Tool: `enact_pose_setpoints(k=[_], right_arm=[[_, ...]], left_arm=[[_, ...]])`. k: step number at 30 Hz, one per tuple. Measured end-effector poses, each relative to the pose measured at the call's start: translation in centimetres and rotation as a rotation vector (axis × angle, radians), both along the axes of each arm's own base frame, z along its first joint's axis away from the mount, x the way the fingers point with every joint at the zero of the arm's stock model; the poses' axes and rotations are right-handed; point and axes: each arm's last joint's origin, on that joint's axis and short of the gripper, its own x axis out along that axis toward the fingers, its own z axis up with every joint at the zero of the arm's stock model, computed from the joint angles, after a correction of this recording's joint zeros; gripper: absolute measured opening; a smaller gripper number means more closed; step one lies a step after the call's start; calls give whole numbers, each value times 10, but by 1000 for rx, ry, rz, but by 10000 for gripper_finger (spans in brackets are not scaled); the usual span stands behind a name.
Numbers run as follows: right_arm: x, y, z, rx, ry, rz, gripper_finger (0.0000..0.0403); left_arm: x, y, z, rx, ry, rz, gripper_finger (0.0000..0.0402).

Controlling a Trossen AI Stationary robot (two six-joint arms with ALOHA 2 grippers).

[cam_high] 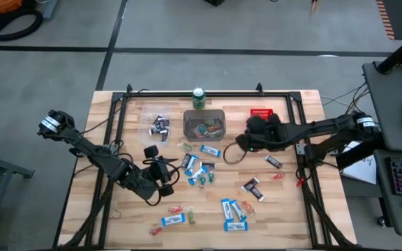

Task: Organize candy in baskets
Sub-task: Put the white chocolate bar into the red bin

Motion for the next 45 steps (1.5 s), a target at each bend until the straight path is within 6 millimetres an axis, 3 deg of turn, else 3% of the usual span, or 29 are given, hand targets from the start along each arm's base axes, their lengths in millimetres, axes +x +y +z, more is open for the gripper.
enact_pose_setpoints(k=[6,10,21,27,32,38,45], right_arm=[[11,47,8,-26,-55,302,105],[9,69,8,-14,-98,386,114],[4,86,5,35,-87,482,143],[-13,111,-20,38,6,645,143],[-28,129,-50,40,-35,746,142],[-35,126,-76,21,-110,738,146],[-36,124,-82,-9,-137,726,147]], left_arm=[[6,-4,-6,-5,-9,-2,123],[16,-10,-17,-14,-18,-4,123],[41,-27,-66,-17,-15,-8,171],[50,-33,-91,-49,-29,9,187],[55,-34,-105,-67,-43,21,190],[61,-30,-115,-90,-68,47,190],[67,-25,-126,-111,-83,78,190]])
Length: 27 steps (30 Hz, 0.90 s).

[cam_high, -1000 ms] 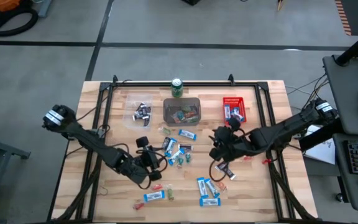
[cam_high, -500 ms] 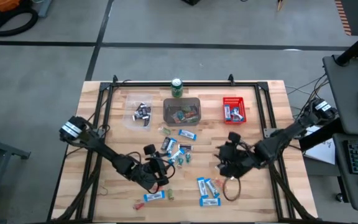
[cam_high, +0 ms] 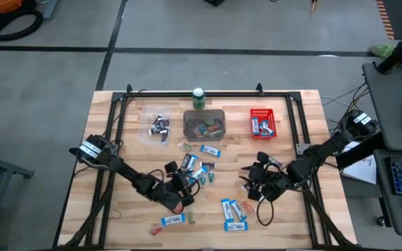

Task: Organize candy in baskets
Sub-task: Put the white chocolate bar into the red bin

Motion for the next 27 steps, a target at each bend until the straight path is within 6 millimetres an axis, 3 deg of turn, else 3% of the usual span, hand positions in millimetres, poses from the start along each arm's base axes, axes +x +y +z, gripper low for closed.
enact_pose_setpoints(k=[11,27], right_arm=[[1,1,1,9,-22,-3,147],[2,1,2,4,-23,-1,150]], left_arm=[[7,1,-15,-48,-20,-28,190],[4,5,-22,-10,49,-19,190]])
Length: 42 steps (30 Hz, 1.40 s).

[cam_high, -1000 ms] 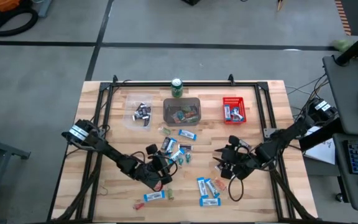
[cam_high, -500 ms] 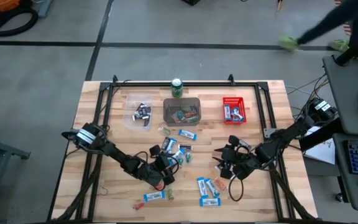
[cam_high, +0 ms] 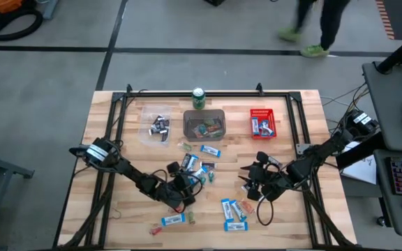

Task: Organize candy in baskets
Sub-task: Put the white chocolate bar into the red bin

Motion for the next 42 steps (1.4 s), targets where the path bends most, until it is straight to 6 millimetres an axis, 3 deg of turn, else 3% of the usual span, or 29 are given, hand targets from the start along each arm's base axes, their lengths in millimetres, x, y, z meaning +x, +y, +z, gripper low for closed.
enact_pose_setpoints(k=[15,18,24,28,35,42], right_arm=[[0,0,0,1,-2,-1,152],[0,0,0,2,-3,-1,152],[0,0,0,2,-3,-1,145],[0,0,0,3,-4,-1,144],[6,1,5,34,-66,-1,148],[25,-14,16,232,-232,-120,139]], left_arm=[[-3,2,-4,-66,96,-42,186],[-4,2,-5,-64,109,-47,163],[-5,3,-6,-60,125,-52,76],[-6,3,-3,-50,129,-59,67],[-10,6,16,57,165,-88,25],[-4,4,48,187,131,-139,7]])
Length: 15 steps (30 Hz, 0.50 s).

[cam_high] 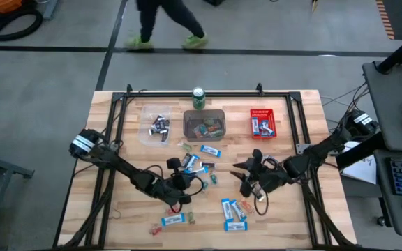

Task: Organize candy in baskets
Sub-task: Put the white chocolate bar into the red bin

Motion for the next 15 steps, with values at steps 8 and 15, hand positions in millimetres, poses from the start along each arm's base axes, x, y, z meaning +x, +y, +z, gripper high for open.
enact_pose_setpoints(k=[8,15], right_arm=[[20,-2,-6,-323,32,205,156],[53,8,-29,-646,103,323,159]], left_arm=[[6,-3,16,45,-44,-13,6],[8,-4,28,-2,-104,-44,6]])
